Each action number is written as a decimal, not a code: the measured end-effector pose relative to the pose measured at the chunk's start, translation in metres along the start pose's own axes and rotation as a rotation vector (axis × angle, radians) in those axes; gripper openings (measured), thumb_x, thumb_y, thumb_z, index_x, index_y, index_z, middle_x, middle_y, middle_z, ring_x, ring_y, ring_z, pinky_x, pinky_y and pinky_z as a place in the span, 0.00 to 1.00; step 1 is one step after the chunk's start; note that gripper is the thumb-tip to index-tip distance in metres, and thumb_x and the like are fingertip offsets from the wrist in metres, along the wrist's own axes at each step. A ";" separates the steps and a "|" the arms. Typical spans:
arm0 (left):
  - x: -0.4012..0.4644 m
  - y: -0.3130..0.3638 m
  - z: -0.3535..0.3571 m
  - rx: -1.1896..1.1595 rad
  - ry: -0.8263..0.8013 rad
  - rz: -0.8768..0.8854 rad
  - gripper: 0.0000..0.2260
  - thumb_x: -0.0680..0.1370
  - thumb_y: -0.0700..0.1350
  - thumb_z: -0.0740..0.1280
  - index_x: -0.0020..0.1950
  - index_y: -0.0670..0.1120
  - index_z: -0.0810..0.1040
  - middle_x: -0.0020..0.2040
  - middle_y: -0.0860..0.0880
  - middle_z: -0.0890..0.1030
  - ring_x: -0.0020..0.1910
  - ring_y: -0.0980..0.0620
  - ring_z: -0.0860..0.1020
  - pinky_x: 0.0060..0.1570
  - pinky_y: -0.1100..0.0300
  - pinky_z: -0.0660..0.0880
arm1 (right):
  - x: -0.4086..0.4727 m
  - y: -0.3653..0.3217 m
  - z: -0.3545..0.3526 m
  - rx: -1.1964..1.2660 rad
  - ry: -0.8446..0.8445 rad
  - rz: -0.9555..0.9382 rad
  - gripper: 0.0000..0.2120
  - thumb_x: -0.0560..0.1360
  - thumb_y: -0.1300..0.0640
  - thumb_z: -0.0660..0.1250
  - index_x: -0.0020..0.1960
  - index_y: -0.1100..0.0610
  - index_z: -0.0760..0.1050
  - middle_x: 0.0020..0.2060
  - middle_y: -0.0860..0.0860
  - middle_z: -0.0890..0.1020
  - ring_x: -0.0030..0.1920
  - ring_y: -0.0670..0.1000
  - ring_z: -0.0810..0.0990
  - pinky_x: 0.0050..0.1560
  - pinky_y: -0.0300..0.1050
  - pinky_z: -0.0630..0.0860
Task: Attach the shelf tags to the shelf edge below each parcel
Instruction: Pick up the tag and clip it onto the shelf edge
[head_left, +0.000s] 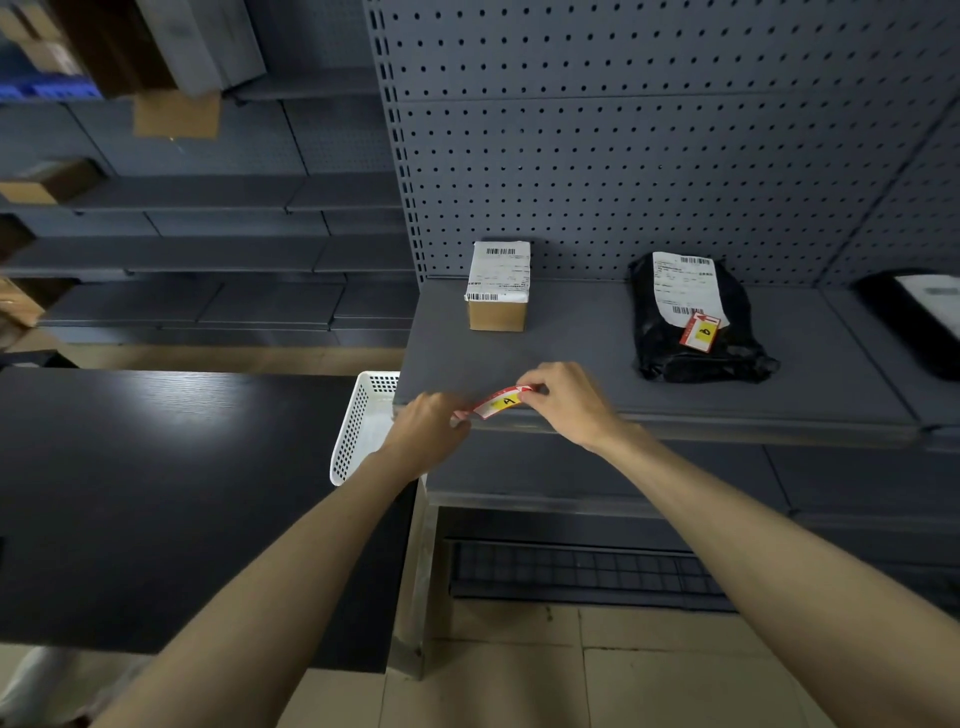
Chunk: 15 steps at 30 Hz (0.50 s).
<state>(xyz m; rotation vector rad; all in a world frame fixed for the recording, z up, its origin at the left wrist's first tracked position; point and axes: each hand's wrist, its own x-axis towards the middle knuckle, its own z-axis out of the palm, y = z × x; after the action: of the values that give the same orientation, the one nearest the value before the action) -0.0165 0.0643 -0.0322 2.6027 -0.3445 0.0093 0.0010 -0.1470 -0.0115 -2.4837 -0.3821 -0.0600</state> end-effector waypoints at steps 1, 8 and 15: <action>0.000 -0.001 0.001 -0.023 0.027 -0.004 0.10 0.76 0.41 0.68 0.56 0.46 0.82 0.52 0.46 0.85 0.48 0.46 0.81 0.48 0.48 0.80 | 0.000 0.000 0.001 -0.002 0.012 0.005 0.06 0.76 0.58 0.68 0.51 0.56 0.83 0.42 0.50 0.82 0.37 0.48 0.76 0.32 0.36 0.65; 0.004 -0.005 0.006 -0.123 0.136 -0.053 0.04 0.73 0.39 0.70 0.44 0.44 0.84 0.41 0.47 0.86 0.39 0.50 0.82 0.43 0.50 0.81 | 0.000 0.000 0.006 -0.099 -0.002 -0.010 0.06 0.78 0.58 0.66 0.52 0.55 0.81 0.45 0.51 0.82 0.38 0.49 0.75 0.33 0.38 0.65; 0.006 -0.003 0.004 -0.107 0.077 -0.032 0.05 0.75 0.39 0.69 0.48 0.44 0.84 0.44 0.47 0.86 0.42 0.50 0.82 0.42 0.56 0.80 | 0.005 -0.012 0.018 -0.224 -0.087 -0.067 0.07 0.80 0.59 0.63 0.53 0.56 0.80 0.48 0.54 0.80 0.45 0.55 0.79 0.41 0.49 0.73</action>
<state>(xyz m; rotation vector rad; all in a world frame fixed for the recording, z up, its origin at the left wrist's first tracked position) -0.0101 0.0635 -0.0367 2.4944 -0.2686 0.0771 0.0012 -0.1265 -0.0186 -2.7003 -0.5201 -0.0229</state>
